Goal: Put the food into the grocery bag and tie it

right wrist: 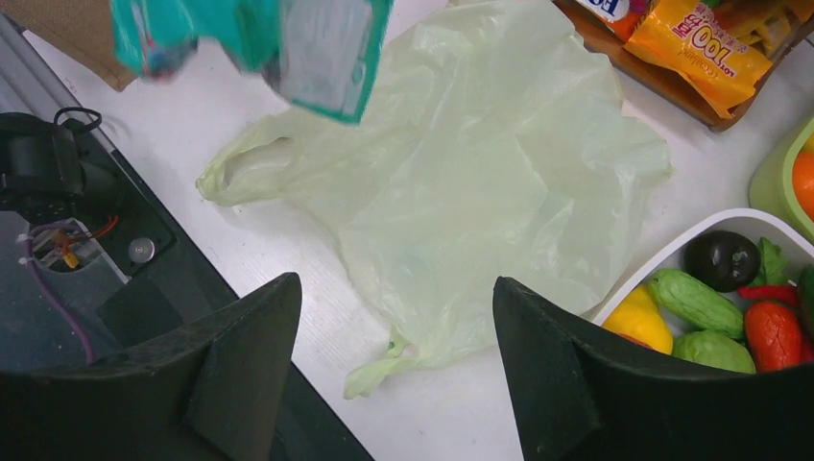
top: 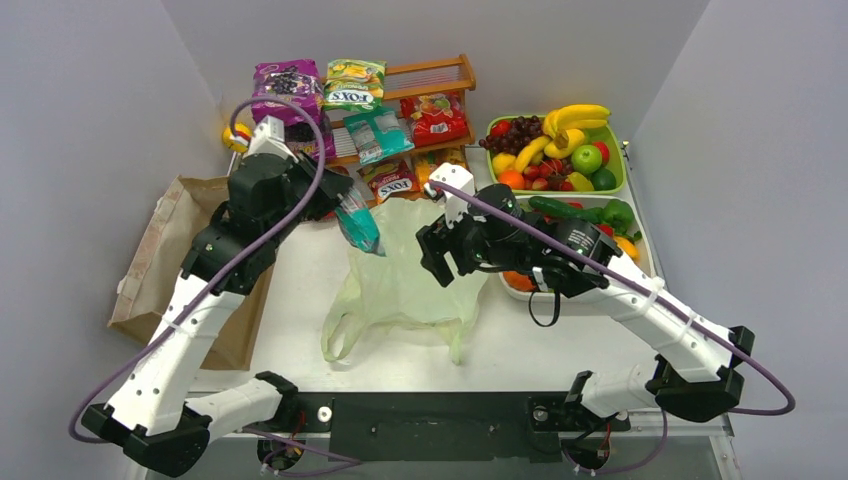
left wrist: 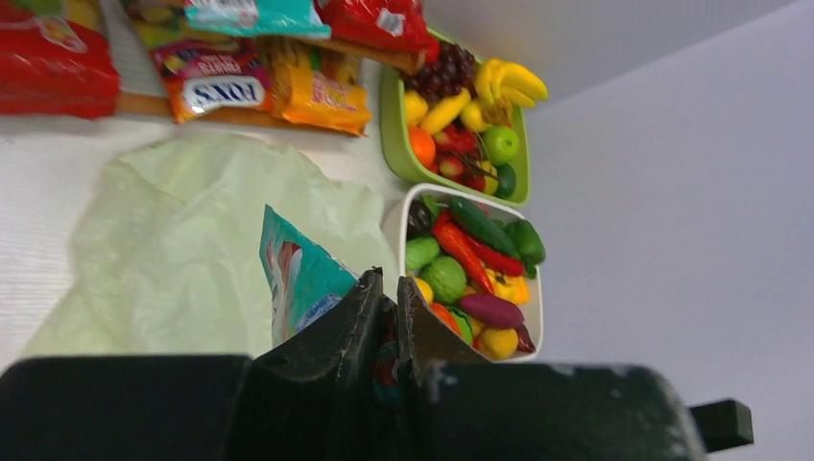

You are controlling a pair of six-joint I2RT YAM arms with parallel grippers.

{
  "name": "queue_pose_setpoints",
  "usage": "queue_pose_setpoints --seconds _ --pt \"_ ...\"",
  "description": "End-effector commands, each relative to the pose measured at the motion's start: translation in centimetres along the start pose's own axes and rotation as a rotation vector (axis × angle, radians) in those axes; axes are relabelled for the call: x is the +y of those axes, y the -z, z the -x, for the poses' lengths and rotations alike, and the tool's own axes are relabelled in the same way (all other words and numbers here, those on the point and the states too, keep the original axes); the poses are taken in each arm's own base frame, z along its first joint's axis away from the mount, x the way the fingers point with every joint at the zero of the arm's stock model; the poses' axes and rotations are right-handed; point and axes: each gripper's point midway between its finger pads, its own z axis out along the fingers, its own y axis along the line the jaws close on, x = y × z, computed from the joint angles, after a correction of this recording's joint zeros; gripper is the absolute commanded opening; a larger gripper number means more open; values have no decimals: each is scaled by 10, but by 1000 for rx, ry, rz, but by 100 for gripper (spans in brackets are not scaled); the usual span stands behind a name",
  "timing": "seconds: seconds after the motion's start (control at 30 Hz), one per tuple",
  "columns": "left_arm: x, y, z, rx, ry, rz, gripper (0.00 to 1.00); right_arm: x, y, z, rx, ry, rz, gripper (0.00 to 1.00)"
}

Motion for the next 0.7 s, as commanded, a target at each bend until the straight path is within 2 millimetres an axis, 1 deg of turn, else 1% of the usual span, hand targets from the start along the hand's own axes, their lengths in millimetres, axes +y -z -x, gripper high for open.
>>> queue_pose_setpoints --seconds 0.0,0.03,0.07,0.1,0.13,0.17,0.2,0.23,0.27,0.3,0.33,0.37,0.47,0.5,0.53,0.57,0.6,0.67 --pt "16 13 54 -124 -93 94 0 1 23 7 -75 -37 27 70" --pt "15 18 65 -150 -95 97 0 1 26 5 -78 -42 30 70" --pt "25 19 78 -178 -104 135 0 2 27 4 -82 -49 34 70" --pt "25 23 88 -206 -107 140 0 2 29 3 -87 -57 36 70" --pt "35 24 101 -234 -119 180 0 2 30 1 -87 -59 37 70" --pt "38 29 116 -275 -118 198 0 2 30 0 -90 -64 38 70" --pt "44 29 122 -281 -135 225 0 2 31 -1 -91 -68 38 70" --pt "47 35 137 -322 -136 247 0 2 30 -3 -86 -72 38 70" --pt "52 37 147 -340 -155 273 0 2 29 -5 -82 -74 38 70" --pt "61 41 158 -370 -157 315 0 2 28 -7 -75 -79 36 70" --pt "65 44 166 -388 -172 338 0 4 27 -8 -71 -81 50 70" --pt "75 50 176 -419 -170 378 0 7 27 -10 -64 -85 63 70" --pt "89 64 199 -483 -185 450 0 10 25 -13 -51 -92 77 70" --pt "98 72 209 -517 -181 491 0 12 24 -15 -46 -95 82 70" --pt "100 77 215 -534 -194 508 0 12 22 -16 -41 -95 83 70" --pt "109 84 224 -562 -207 555 0 13 22 -16 -37 -96 89 70" --pt "110 89 229 -582 -213 573 0 14 21 -16 -33 -96 91 70" --pt "125 104 245 -632 -214 648 0 18 19 -16 -24 -97 101 70"
